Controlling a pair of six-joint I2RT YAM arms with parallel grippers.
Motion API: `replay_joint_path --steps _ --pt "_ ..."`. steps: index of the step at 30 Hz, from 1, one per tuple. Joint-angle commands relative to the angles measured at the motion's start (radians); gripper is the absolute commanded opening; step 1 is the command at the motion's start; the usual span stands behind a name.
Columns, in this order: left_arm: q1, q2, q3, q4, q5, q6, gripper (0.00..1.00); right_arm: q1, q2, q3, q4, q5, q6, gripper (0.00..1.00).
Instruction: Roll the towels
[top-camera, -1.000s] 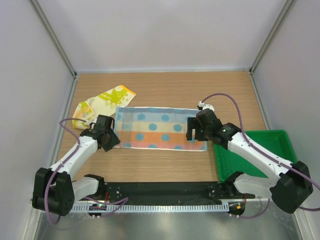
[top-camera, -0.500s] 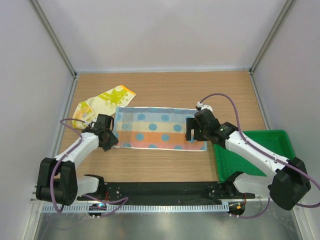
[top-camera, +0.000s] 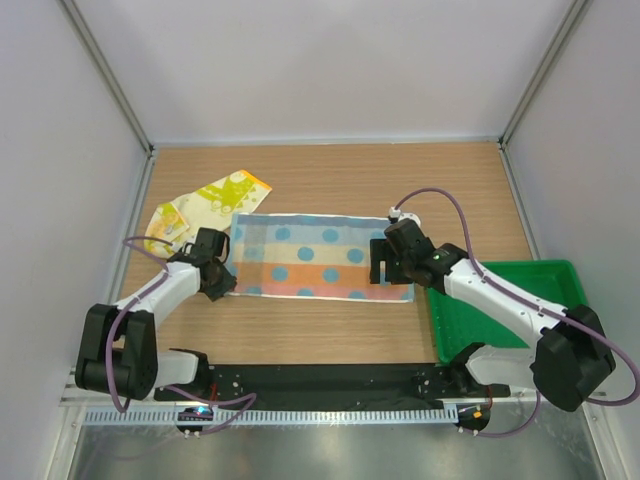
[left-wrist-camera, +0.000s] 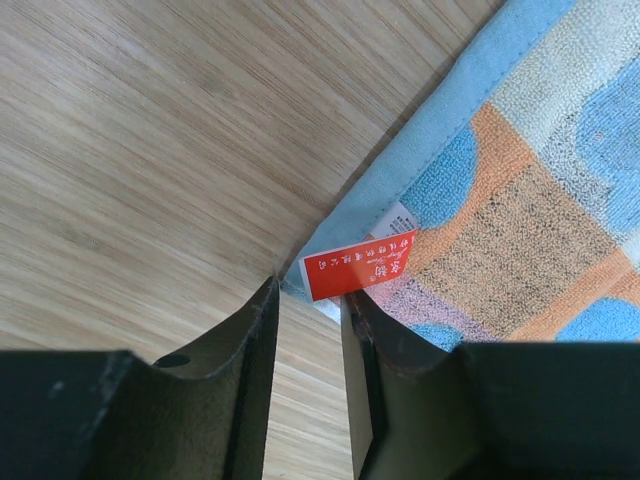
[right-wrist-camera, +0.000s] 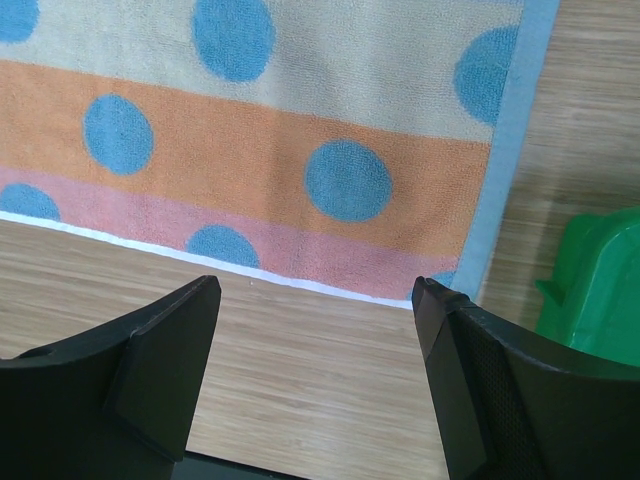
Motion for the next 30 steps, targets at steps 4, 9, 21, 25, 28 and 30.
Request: replay_joint_path --steps 4,9,21,25,28,30 --pt "0.003 0.024 0.01 0.029 -0.037 0.007 0.23 0.007 0.02 0.003 0.041 -0.008 -0.019 0.85" --pt "0.003 0.033 0.017 0.038 -0.037 0.016 0.15 0.007 0.031 0.003 0.035 -0.008 -0.019 0.85" --pt "0.016 -0.076 0.081 -0.118 -0.002 -0.016 0.0 0.005 0.061 0.014 -0.035 0.079 0.059 0.85" --pt "0.031 -0.149 0.093 -0.192 -0.027 -0.003 0.0 0.007 0.094 0.029 -0.086 0.122 0.112 0.73" --pt "0.04 -0.211 0.089 -0.234 -0.037 -0.004 0.0 0.007 0.098 0.042 -0.118 0.133 0.155 0.74" --pt "0.043 -0.252 0.08 -0.254 -0.052 -0.009 0.0 0.005 0.097 0.032 -0.126 0.127 0.171 0.74"
